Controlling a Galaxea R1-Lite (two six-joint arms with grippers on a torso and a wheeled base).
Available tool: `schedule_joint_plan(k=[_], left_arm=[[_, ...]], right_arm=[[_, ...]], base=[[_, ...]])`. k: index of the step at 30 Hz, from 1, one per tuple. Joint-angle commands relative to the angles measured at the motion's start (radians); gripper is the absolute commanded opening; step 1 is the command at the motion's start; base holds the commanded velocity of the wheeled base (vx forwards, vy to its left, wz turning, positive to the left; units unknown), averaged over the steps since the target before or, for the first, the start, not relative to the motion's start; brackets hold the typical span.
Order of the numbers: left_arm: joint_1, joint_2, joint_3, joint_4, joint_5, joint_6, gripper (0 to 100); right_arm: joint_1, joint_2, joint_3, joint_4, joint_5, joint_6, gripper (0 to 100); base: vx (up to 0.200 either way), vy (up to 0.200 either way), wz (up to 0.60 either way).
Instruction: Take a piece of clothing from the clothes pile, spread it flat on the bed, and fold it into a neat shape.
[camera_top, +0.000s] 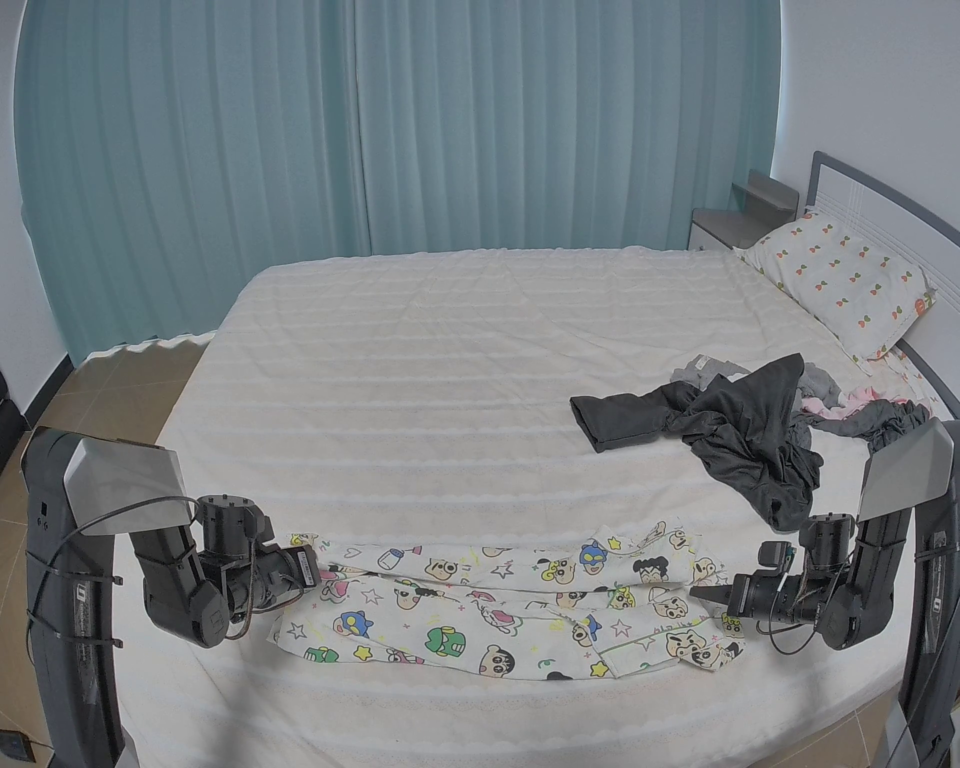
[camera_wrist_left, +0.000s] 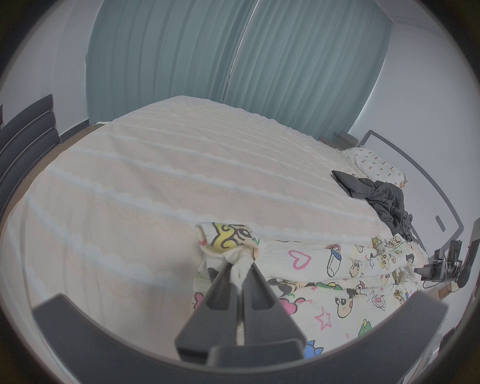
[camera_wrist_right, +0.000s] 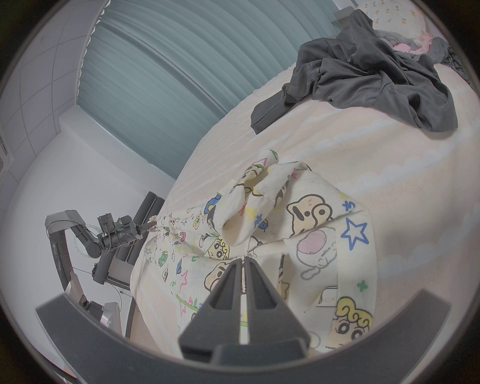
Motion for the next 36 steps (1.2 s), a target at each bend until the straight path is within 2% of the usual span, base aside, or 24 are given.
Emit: schedule_joint_plan(k=[1,2,10,18,21,22,28,34,36], left_arm=[[0.002,0.008,0.003,0.000,0.001,-0.001,0],[0.002,0.008,0.003,0.000,0.001,-0.002,100],[0.011,0.007,0.001,-0.006,-0.003,-0.007,100],[0.071,0.002,0.033,-0.083,-0.019,-0.013,100],[0.097,-0.007,0.053,-0.086,-0.049,-0.039,100],[0.110,-0.022,0.069,-0.086,-0.076,-0.073,100],[0.140,-0.047,0.136,-0.100,-0.159,-0.122,100],[0.145,-0.038,0.207,-0.236,-0.179,-0.218,100],[0.145,-0.022,0.233,-0.301,-0.179,-0.248,100]], right_arm=[[-0.003,-0.022,0.007,-0.014,-0.002,-0.001,100],[-0.005,-0.035,0.010,-0.015,-0.002,-0.001,100],[0.008,-0.112,0.012,-0.003,-0.004,0.002,100],[0.061,-0.114,-0.022,-0.001,-0.015,0.005,100],[0.083,-0.108,-0.043,0.014,-0.042,0.005,100],[0.092,-0.103,-0.060,0.029,-0.053,0.005,100],[0.104,-0.089,-0.114,0.091,-0.054,0.006,100],[0.121,-0.054,-0.192,0.164,-0.084,0.006,100],[0.137,-0.037,-0.229,0.198,-0.113,0.005,100]], base=[[0.000,0.000,0.00],[0.000,0.000,0.00],[0.000,0.000,0.00],[0.000,0.000,0.00],[0.000,0.000,0.00],[0.000,0.000,0.00],[0.000,0.000,0.00],[0.000,0.000,0.00],[0.000,0.000,0.00]])
